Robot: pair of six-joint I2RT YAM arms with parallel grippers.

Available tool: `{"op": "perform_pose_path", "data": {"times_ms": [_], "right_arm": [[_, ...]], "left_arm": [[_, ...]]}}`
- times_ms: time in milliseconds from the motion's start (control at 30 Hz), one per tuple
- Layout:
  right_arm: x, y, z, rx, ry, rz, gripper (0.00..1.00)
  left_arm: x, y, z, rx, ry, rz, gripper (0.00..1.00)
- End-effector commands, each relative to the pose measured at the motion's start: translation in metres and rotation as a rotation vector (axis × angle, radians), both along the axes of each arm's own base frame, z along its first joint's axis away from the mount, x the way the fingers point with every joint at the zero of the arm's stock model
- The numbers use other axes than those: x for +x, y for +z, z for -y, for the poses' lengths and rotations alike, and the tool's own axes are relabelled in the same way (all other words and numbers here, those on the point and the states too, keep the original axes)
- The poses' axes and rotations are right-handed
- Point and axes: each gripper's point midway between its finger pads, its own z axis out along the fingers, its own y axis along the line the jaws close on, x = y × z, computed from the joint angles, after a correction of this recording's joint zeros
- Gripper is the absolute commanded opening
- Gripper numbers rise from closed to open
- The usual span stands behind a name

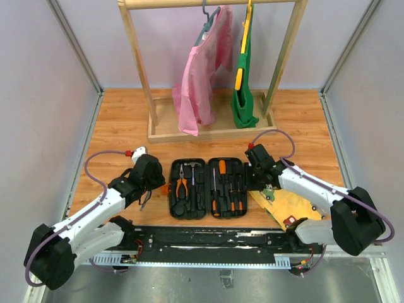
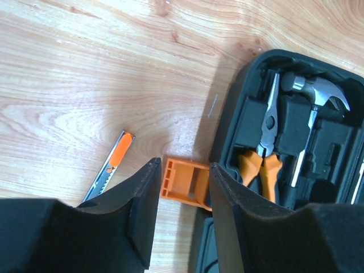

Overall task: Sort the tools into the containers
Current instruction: Pick up the engineering item from the center of the board.

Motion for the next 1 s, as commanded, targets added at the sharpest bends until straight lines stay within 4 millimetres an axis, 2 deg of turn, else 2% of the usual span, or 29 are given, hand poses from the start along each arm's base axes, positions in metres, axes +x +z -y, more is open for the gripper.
{"op": "perform_pose_path", "data": {"times_ms": [0, 167, 333, 800, 967], "right_arm": [[0.015, -0.009, 0.036, -0.159, -0.031, 0.005, 0.31], [0.029, -0.004, 0.037, -0.149, -0.033, 0.008, 0.31], [0.034, 0.012, 0.023, -0.063, 0.014, 0.070, 0.34], [0.019, 0.020, 0.012, 0.030, 0.070, 0.067, 0.35], [0.017, 0.025, 0.008, 0.059, 0.080, 0.068, 0.35]], "left_arm": [[0.005, 0.004, -0.010, 0.017, 0.073, 0.006, 0.43], [-0.005, -0.009, -0.027, 0.081, 0.136, -0.049, 0.45], [-0.012, -0.020, -0.034, 0.099, 0.191, -0.103, 0.49], [-0.007, -0.044, -0.054, 0.233, 0.277, -0.150, 0.61], [-0.007, -0.052, -0.050, 0.186, 0.248, -0.170, 0.57]]}}
